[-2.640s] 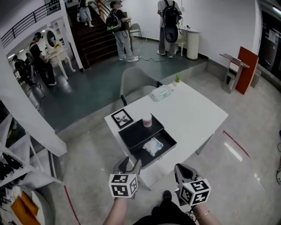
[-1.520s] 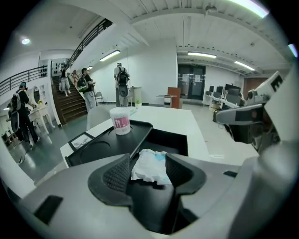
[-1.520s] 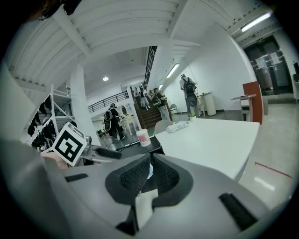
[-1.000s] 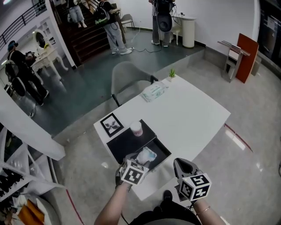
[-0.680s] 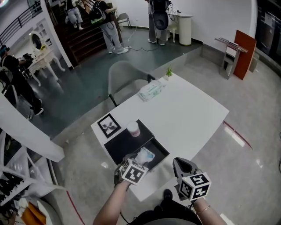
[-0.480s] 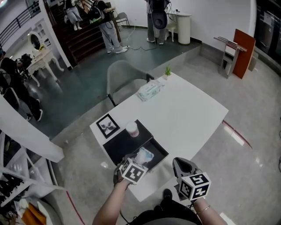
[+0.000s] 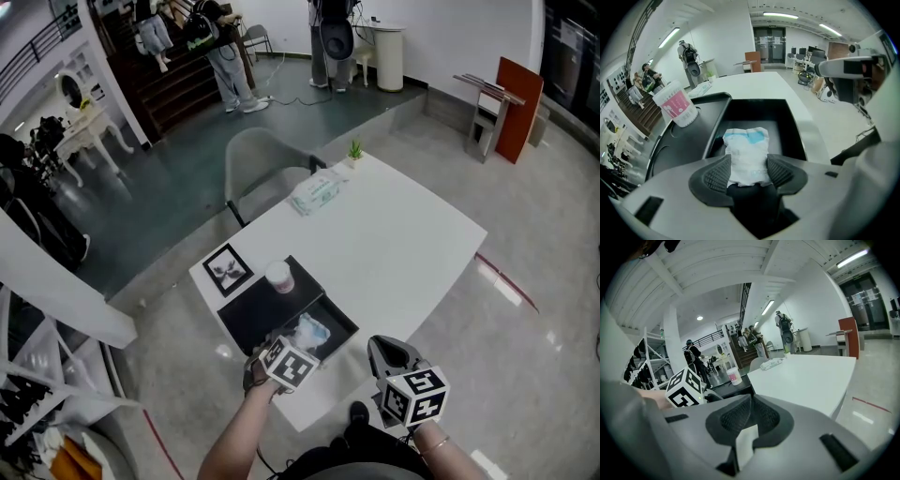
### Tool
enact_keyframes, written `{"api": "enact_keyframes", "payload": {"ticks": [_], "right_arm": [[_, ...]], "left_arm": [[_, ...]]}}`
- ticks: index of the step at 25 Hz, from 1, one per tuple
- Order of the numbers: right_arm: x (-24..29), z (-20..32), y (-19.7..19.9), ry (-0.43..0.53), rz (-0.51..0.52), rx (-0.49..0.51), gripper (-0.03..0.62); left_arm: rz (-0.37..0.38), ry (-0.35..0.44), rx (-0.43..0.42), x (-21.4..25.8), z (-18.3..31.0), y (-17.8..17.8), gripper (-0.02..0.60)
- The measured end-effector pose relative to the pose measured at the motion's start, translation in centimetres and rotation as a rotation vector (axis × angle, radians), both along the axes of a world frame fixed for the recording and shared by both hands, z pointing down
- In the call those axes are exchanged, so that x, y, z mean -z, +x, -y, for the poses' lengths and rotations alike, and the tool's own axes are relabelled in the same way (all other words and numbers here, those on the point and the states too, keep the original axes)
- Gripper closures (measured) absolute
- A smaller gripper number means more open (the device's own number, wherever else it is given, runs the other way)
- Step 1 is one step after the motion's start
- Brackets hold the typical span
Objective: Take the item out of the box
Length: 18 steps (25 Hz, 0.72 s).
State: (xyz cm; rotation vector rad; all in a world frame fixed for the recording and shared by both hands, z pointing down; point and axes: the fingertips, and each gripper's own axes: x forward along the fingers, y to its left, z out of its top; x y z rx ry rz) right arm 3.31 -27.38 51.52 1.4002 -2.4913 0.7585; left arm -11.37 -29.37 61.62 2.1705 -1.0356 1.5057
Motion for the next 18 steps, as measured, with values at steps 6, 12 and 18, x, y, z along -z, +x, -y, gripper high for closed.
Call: {"api": "enact_keyframes", "payload": {"ticks": [6, 12, 18], "right_arm": [[-0.4, -0.1, -0.4, -0.011, 0.001, 0.009, 0.590], [-0.9, 0.0, -1.0, -0.024, 0.000, 0.023, 0.591], [-1.1, 0.0, -1.5, -0.036, 0.001, 0.036, 0.590]], "left_arm": [[0.009, -0.026, -0.027, -0.9, -0.1, 0.3, 0.357], [-0.033, -0.053, -0.020, -1.4, -0.1, 0.6, 0.385], [-0.027, -0.053, -0.054, -1.3, -0.1, 1.1, 0.409]]}}
